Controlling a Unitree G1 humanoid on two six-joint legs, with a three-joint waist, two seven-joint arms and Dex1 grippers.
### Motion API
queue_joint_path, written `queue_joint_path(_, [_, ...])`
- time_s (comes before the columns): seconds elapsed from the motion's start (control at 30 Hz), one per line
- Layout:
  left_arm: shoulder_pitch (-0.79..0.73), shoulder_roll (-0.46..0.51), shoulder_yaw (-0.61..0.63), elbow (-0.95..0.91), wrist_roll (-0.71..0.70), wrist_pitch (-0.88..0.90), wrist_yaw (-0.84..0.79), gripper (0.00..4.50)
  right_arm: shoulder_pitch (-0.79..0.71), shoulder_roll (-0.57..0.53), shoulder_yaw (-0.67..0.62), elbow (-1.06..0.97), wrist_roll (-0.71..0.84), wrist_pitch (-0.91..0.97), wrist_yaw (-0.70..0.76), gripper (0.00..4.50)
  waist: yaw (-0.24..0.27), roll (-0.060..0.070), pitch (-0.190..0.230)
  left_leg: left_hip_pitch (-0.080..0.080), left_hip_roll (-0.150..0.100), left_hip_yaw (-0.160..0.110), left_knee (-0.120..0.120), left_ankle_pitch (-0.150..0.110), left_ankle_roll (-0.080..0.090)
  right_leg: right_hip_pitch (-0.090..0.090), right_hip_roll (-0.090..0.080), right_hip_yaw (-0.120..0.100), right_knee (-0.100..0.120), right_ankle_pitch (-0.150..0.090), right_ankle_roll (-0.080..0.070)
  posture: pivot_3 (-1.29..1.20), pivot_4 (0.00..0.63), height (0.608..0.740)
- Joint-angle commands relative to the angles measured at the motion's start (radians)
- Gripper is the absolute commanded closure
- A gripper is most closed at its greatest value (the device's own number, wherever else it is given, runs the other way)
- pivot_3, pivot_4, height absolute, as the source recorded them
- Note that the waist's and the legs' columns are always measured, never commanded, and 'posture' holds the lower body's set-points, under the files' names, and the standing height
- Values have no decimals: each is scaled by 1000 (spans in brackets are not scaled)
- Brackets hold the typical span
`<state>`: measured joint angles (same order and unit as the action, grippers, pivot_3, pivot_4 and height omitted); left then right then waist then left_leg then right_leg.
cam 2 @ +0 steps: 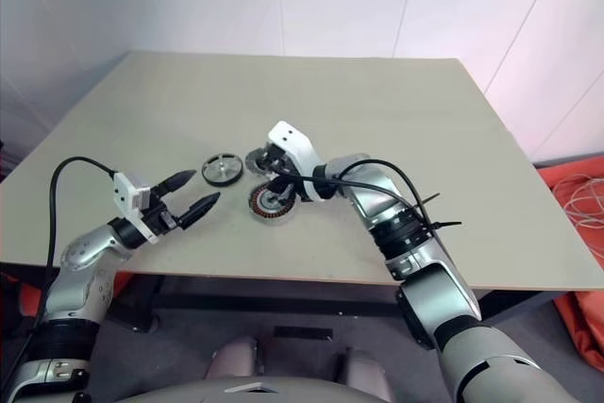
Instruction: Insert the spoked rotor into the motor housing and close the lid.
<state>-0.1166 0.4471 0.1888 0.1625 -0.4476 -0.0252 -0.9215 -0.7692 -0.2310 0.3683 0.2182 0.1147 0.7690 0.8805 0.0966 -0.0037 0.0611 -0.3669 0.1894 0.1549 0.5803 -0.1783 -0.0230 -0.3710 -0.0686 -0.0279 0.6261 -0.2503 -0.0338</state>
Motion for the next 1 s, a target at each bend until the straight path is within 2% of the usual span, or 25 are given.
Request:
queue_joint_path(0.03, [-21, 2, 6, -1, -3, -17, -5, 0, 16, 0, 21, -11, -11, -27, -5, 4470, 0, 0, 0, 0, 0, 0, 0, 0, 0, 0, 0, 0, 0, 0, 0, 0, 0, 740])
queue_joint_path(0.4, [-24, 0, 8, 5, 0, -20, -3, 0, 42, 33, 44, 104, -52, -108, -59, 4470, 0, 0, 0, 1, 0, 0, 0, 0, 0, 1, 0, 0, 0, 0, 0, 0, 0, 740])
queue_joint_path(0.63, [-25, 2, 9, 6, 1, -17, -1, 0, 32, -3, 17, -15, -11, -88, -11, 4470, 1, 0, 0, 1, 0, 0, 0, 0, 0, 1, 0, 0, 0, 0, 0, 0, 0, 740])
queue_joint_path(0.87, [-35, 2, 25, 12, -3, 4, 42, 0, 74, -118, -32, -221, 35, -101, 59, 4470, 2, 0, 0, 0, 0, -1, 0, 0, 0, 1, 0, 0, -1, 0, 0, 0, 0, 740])
queue_joint_path(1.0, [-51, 2, 34, 22, 11, 4, 89, 0, 115, -188, -60, -330, 87, -65, 107, 3609, 3, 0, 0, 0, -1, -1, 0, 0, 0, 1, 0, 0, -1, 0, 0, 0, 0, 740])
